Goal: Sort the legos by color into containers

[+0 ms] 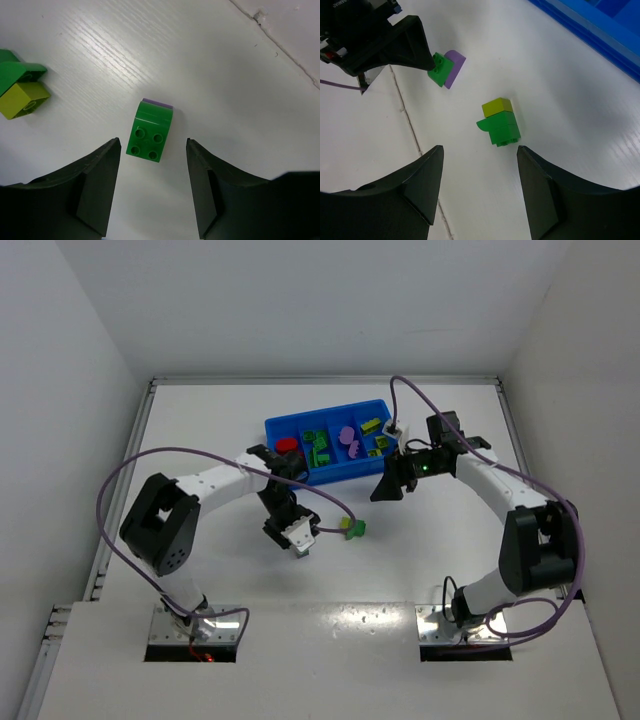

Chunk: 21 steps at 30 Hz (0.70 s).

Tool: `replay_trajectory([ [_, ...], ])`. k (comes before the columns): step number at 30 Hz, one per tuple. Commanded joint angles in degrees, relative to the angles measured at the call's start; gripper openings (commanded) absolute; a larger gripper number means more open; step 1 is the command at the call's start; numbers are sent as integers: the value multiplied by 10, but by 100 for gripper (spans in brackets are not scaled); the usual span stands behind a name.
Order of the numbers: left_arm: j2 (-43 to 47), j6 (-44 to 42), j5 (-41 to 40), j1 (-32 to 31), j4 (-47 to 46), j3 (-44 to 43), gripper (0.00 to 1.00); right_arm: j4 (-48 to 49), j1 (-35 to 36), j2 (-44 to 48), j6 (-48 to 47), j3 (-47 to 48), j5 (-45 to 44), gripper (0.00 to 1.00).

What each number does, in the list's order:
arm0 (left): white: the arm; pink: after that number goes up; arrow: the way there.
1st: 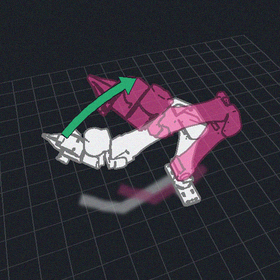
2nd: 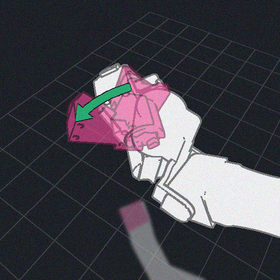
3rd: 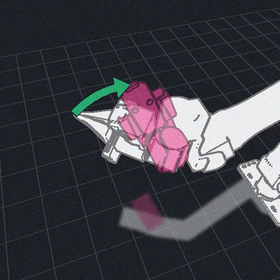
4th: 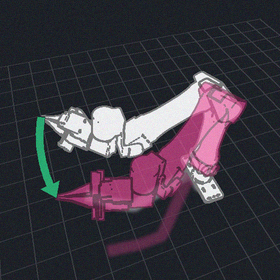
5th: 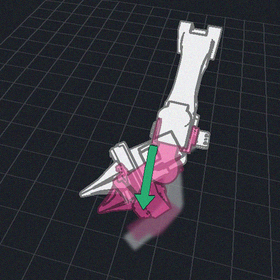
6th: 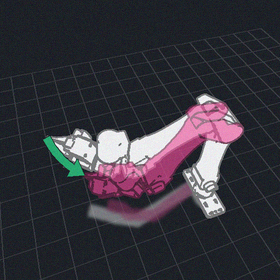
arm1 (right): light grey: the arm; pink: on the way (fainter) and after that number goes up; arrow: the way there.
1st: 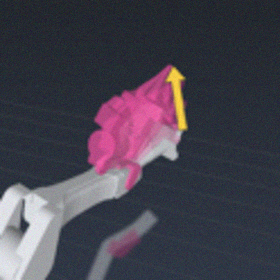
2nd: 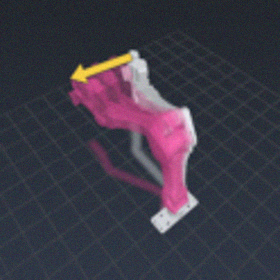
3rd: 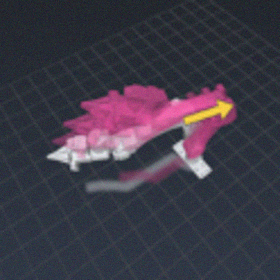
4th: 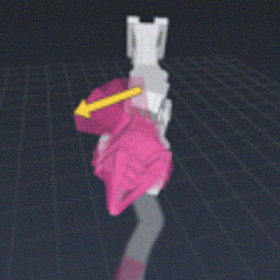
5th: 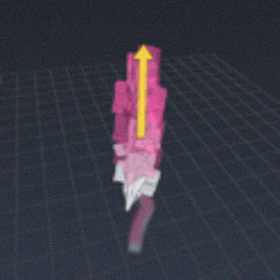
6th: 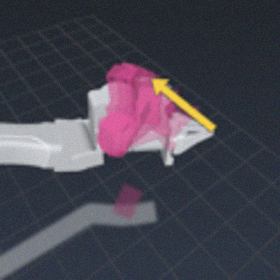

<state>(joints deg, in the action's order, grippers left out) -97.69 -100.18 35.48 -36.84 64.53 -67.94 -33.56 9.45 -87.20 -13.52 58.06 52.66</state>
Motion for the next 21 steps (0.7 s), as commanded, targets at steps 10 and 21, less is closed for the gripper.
replay_trajectory([
  [10, -43, -35, 8, -8, -27, 2, 61, -1, -3, -18, -8, 11, 20, 60],
  [21, -66, -35, 3, -8, -39, -3, 42, -1, -3, -35, -8, 16, 20, 60],
])
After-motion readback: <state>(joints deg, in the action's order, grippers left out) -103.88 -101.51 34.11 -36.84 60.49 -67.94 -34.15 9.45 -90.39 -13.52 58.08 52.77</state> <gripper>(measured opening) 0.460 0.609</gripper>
